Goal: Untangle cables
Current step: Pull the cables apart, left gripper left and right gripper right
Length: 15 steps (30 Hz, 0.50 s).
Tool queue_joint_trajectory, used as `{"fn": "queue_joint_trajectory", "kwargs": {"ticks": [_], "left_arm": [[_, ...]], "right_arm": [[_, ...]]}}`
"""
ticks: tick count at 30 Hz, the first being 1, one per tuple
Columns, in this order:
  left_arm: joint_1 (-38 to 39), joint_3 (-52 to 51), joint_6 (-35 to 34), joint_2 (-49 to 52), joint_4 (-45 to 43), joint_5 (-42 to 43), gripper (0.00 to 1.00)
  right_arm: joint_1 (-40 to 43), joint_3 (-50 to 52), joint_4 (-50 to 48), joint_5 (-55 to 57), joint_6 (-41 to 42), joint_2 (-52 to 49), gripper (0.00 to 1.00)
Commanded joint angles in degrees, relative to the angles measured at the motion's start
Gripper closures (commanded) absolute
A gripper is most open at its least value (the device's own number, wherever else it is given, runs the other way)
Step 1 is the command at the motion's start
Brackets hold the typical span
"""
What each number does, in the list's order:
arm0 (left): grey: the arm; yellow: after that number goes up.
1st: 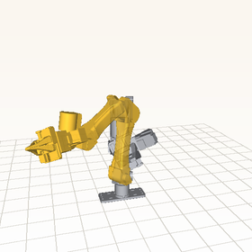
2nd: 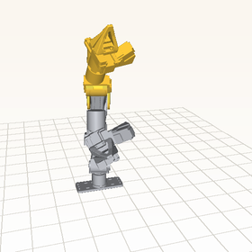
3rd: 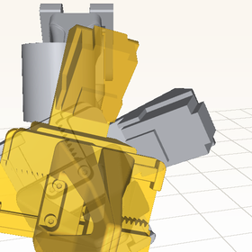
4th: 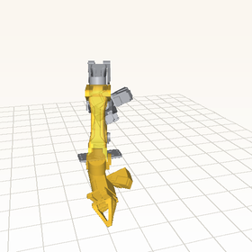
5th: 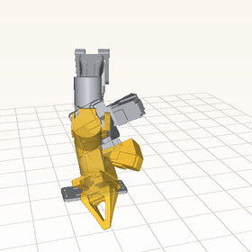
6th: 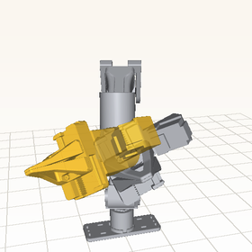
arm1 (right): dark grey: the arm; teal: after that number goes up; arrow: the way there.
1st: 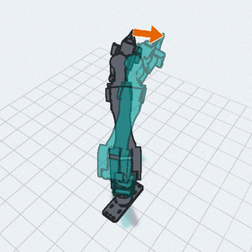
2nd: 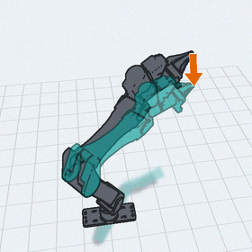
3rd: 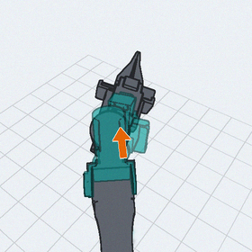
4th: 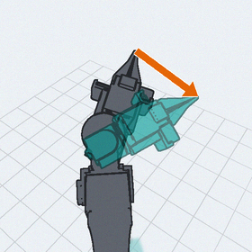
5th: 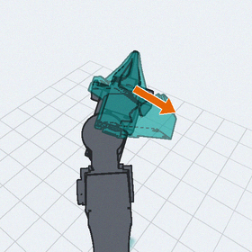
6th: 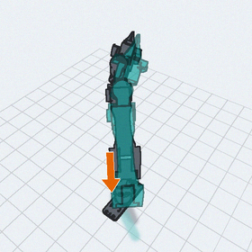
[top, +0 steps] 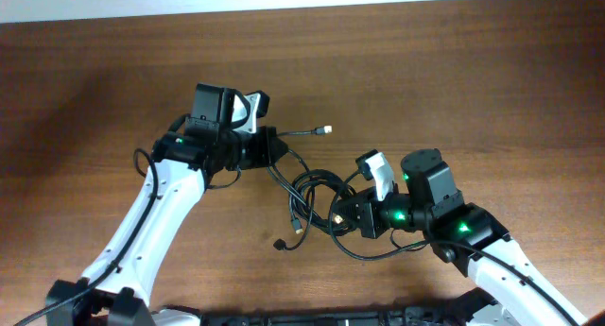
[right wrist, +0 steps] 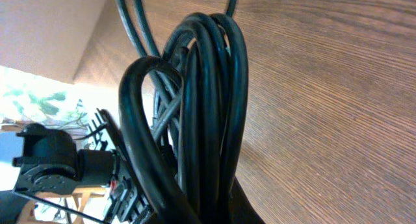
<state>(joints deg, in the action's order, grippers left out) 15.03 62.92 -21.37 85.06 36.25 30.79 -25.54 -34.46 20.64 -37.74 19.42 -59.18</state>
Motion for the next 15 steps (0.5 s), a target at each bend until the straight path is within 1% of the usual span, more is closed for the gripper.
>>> {"fn": "queue_joint_trajectory", "kwargs": {"ticks": [1,3,4,6,9,11,13,15], "left_arm": [[-2.08,2.51,-3.50,-2.12,-0.85,-4.76,1.00],[-2.08,2.49,-3.52,-2.12,0.15,-6.73,1.00],[-2.08,2.49,-4.00,-2.12,0.76,-8.92,1.00],[-2.05,2.49,-7.91,-2.12,1.44,-13.11,1.00],[-2.08,2.49,-8.81,-2.12,3.13,-16.33,1.00],[-2.05,2.49,-8.81,-2.12,6.16,-19.34,1.00],[-2.05,2.49,-8.79,-2.10,7.82,-19.76,1.00],[-1.73,2.49,-8.79,-2.10,8.39,-19.89,1.00]], "right_arm": [[2.93,0.35,4.72,0.85,2.16,0.66,0.96],[7.58,0.35,8.31,-0.39,2.27,0.68,0.96],[10.84,0.35,10.12,-3.10,2.27,0.72,0.96],[17.14,0.35,10.86,-9.97,2.27,0.74,0.96],[22.97,0.35,10.21,-14.82,2.25,0.76,0.96],[26.05,0.35,8.48,-19.02,2.25,0.74,0.96],[27.85,0.35,5.42,-22.29,2.25,0.74,0.96],[27.87,0.35,1.70,-22.27,2.25,0.74,0.96]]}}
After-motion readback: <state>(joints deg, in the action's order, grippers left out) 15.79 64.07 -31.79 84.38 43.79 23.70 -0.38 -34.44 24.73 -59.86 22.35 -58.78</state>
